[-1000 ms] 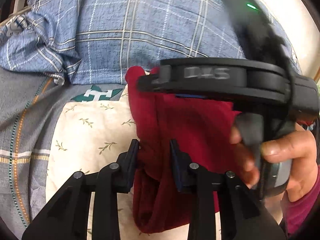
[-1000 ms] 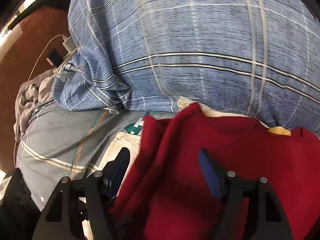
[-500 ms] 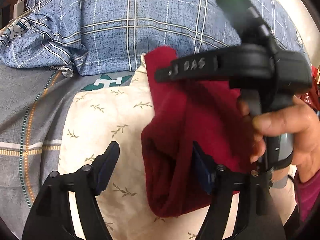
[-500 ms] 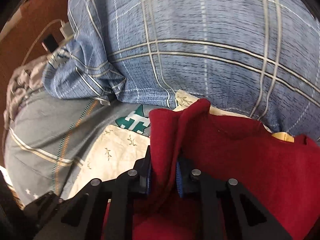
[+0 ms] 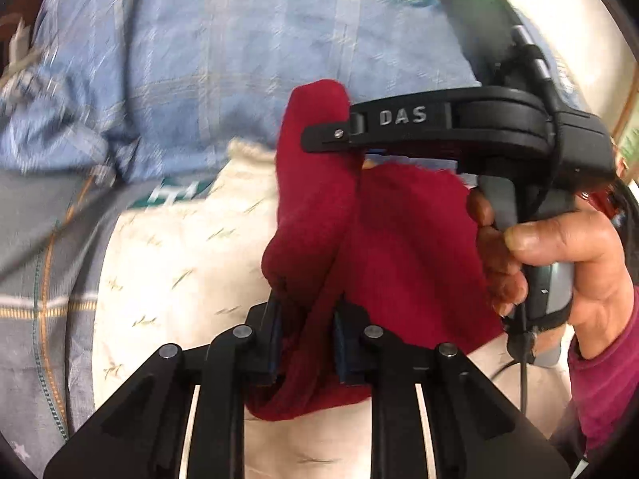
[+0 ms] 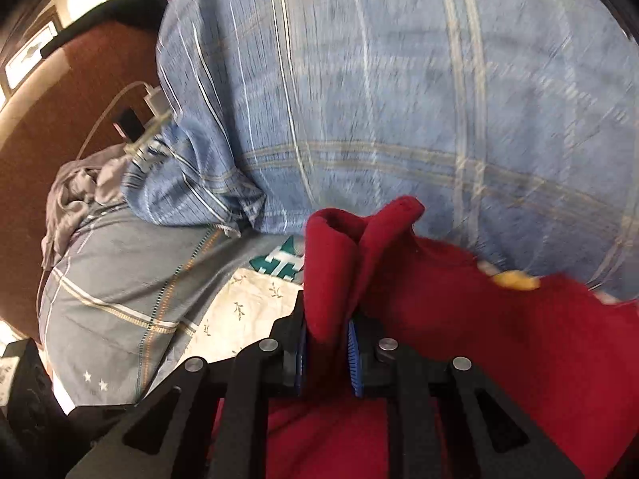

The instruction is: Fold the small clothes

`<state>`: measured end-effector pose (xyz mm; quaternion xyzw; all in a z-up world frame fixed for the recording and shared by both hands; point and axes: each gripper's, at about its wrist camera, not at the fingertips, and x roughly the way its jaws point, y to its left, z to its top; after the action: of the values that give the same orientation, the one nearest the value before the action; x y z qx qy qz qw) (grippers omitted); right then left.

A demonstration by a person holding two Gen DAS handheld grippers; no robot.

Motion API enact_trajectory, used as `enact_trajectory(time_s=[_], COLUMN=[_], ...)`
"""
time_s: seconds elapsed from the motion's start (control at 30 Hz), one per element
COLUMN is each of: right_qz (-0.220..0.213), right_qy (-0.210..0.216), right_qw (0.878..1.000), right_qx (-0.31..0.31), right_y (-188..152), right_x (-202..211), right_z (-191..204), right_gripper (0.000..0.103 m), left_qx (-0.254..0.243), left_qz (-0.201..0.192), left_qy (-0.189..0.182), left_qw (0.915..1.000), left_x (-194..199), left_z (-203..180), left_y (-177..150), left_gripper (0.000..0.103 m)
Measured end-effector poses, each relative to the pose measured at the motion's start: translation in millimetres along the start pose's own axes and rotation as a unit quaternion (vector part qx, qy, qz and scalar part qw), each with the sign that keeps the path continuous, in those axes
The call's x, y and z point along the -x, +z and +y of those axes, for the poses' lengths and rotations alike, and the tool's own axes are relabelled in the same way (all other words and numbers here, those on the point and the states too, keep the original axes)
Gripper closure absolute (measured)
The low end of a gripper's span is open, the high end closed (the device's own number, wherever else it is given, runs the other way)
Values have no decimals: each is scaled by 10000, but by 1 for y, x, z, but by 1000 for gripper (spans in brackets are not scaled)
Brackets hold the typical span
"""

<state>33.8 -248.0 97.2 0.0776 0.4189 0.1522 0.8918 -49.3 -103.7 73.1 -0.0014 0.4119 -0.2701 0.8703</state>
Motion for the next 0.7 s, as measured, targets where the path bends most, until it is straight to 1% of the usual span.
enact_trajectory(time_s=[0.1, 0.2, 0.37, 0.47, 0.57, 0.7], right_qz=[-172, -358, -462, -420, -334, -166], right_qy=[-161, -461, -865, -1072, -1275, -1381], right_qw=[9997, 9983, 9945, 9918, 9887, 9837], right_qx=[64, 11, -372, -549, -708, -1137], right_y=[5, 3, -15, -28, -42, -63], right_x=[33, 65, 103, 114, 116, 101], right_z=[-11, -35, -97, -129, -159, -199], right_gripper=[87, 87, 88, 88, 88, 88], left_qx=[-267, -547, -897, -1064, -1199, -1193], left_qz=[-104, -164, -24, 171, 348, 614], left_qy=[-192, -475, -903, -1095, -1165, -1164], left_qw=[9994, 9972, 9919, 9881, 9853, 9841], left_x=[10, 9, -14, -35, -59, -87], left_z=[-35, -74, -135, -169, -195, -210], left_y=[12, 26, 33, 30, 25, 14], left_gripper=[86, 86, 87, 87, 87, 87])
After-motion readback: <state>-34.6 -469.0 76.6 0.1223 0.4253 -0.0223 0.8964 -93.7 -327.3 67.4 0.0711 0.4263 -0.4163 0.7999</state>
